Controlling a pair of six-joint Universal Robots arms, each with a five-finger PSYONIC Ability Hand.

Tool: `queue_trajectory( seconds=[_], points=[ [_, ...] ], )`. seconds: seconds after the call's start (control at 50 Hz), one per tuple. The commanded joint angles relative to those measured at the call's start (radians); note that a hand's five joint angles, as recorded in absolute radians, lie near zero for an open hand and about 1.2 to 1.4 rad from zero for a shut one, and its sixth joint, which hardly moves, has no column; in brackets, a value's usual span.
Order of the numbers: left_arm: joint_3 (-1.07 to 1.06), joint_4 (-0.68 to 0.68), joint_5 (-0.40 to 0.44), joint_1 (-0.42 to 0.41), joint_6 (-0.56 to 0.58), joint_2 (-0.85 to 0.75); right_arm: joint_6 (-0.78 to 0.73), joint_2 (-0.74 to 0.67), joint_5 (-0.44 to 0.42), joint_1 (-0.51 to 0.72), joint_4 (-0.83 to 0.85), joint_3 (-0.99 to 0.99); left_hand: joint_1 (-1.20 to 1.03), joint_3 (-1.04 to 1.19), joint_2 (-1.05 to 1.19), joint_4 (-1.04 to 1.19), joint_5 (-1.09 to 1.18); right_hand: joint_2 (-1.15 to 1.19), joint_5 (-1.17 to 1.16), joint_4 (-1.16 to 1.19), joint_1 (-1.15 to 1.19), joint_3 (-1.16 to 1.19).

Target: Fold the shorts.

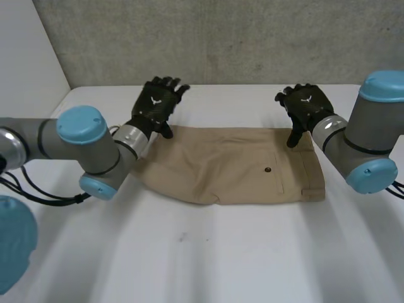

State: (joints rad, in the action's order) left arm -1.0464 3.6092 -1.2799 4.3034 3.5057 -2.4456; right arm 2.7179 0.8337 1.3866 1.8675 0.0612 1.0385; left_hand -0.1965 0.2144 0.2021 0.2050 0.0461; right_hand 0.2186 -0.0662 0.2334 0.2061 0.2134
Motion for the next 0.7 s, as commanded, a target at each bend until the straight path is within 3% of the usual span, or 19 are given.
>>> queue_trajectory(
  seconds=[0.02, 0.14, 0.22, 0.36, 0.48, 0.62, 0.7],
  points=[
    [0.129, -0.017, 0.021, 0.005, 0.007, -0.134, 0.002, -0.111, 0.014, -0.014, 0.009, -0.077, -0.032, 0.014, 0.026, 0.023, 0.008, -0.044, 0.066, -0.059, -0.032, -0.039],
    [0.285, -0.006, 0.025, 0.015, 0.010, -0.260, -0.010, -0.223, 0.028, -0.025, 0.031, -0.184, -0.090, 0.072, 0.085, 0.082, 0.066, -0.037, 0.059, -0.052, -0.024, -0.032],
    [0.385, 0.000, 0.025, 0.018, 0.022, -0.329, -0.049, -0.321, 0.083, -0.027, 0.083, -0.302, -0.114, 0.096, 0.108, 0.105, 0.090, -0.037, 0.059, -0.052, -0.024, -0.032],
    [0.497, 0.049, 0.022, 0.035, 0.041, -0.388, -0.133, -0.361, 0.150, -0.028, 0.202, -0.367, -0.155, 0.137, 0.149, 0.146, 0.131, -0.044, 0.066, -0.059, -0.032, -0.039],
    [0.502, 0.086, 0.016, 0.039, 0.041, -0.377, -0.139, -0.357, 0.157, -0.028, 0.341, -0.362, -0.199, 0.181, 0.193, 0.191, 0.175, -0.044, 0.066, -0.059, -0.032, -0.039],
    [0.383, 0.092, 0.005, 0.038, 0.041, -0.261, -0.135, -0.294, 0.163, -0.021, 0.312, -0.301, -0.199, 0.181, 0.193, 0.191, 0.175, -0.044, 0.066, -0.059, -0.032, -0.039],
    [0.292, 0.092, -0.009, 0.038, 0.039, -0.176, -0.122, -0.159, 0.161, -0.021, 0.256, -0.180, -0.196, 0.178, 0.191, 0.188, 0.172, -0.044, 0.066, -0.059, -0.032, -0.039]
  ],
)
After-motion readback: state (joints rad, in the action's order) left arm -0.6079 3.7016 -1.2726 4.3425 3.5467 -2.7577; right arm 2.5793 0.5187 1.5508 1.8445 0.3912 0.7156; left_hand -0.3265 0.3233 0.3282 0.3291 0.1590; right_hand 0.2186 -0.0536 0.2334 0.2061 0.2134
